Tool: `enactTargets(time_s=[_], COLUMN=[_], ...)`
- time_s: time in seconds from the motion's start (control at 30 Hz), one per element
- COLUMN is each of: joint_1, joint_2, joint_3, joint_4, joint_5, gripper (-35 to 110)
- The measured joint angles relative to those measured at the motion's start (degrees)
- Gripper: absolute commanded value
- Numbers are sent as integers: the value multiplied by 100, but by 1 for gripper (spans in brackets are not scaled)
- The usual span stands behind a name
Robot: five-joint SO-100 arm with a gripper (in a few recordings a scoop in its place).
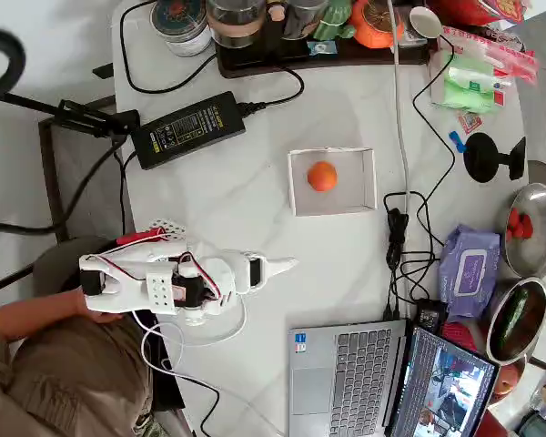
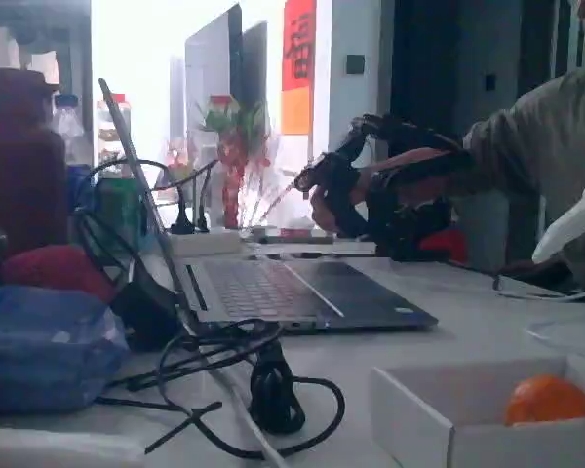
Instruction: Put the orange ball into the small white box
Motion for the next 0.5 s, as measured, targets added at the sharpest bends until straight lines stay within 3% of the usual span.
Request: enactTargets(time_s=[0.5], joint_1=[-527], joint_2=[-35], joint_3=[0], joint_4=[0], joint_5=[0], gripper=[32])
